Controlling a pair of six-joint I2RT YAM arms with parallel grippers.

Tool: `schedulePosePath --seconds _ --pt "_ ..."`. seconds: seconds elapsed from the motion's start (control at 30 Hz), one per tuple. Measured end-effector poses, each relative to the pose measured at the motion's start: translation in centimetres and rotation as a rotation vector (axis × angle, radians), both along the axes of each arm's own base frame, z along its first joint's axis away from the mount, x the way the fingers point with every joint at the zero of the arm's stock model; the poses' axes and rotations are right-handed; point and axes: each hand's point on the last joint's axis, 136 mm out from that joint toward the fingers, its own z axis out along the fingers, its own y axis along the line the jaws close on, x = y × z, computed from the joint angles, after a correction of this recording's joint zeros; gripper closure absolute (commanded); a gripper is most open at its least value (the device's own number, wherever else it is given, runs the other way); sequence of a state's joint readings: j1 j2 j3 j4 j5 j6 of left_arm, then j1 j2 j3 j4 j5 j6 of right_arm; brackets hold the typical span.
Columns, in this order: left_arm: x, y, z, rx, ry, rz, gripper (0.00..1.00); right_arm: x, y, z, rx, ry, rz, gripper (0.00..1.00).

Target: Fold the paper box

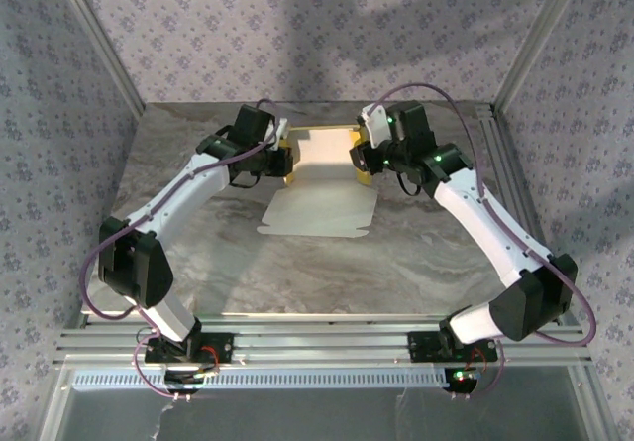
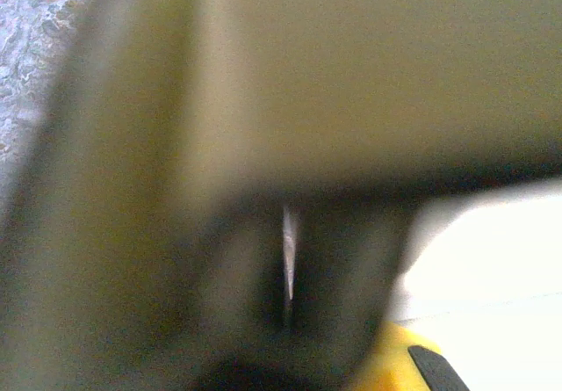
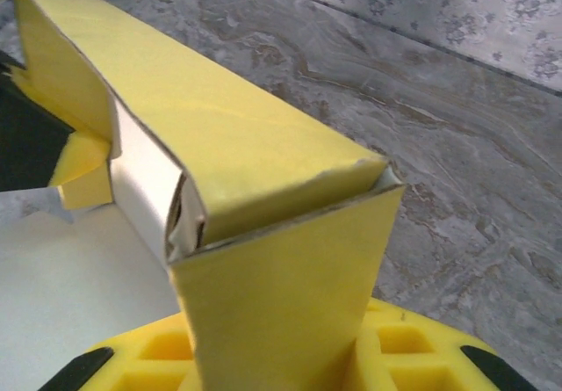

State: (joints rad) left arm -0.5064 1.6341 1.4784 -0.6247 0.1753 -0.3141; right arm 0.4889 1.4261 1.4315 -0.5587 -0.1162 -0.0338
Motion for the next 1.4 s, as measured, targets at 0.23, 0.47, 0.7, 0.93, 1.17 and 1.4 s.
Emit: schedulePosePath --seconds 0.23,0.47,0.7,0.93,1.17,1.4 --pt "-0.6 0.2 0.9 0.025 -0.010 0.047 1.00 0.4 -0.4 -0.1 -0.063 -0.034 -0.074 0.72" --pt "-1.0 0.2 1.4 0.075 -0.024 0.106 1.00 0.6 -0.7 0.2 -0.115 -0.066 -0.122 0.83" --pt "-1.4 0.1 2.1 0.109 -0.042 0.161 1.00 0.7 -1.1 0.3 -0.158 -0.087 -0.164 0.90" --pt "-1.7 0.0 2.5 0.122 -0.050 0.184 1.00 0.9 -1.4 0.3 -0.185 -0.103 -0.194 0.92" --pt "-2.0 0.2 2.5 0.142 -0.049 0.191 1.00 1.0 -1.6 0.0 -0.187 -0.089 -0.187 0.98" --pt "-2.3 0.0 2.4 0.159 -0.047 0.193 1.00 1.4 -2.3 -0.8 -0.228 -0.067 -0.196 1.00"
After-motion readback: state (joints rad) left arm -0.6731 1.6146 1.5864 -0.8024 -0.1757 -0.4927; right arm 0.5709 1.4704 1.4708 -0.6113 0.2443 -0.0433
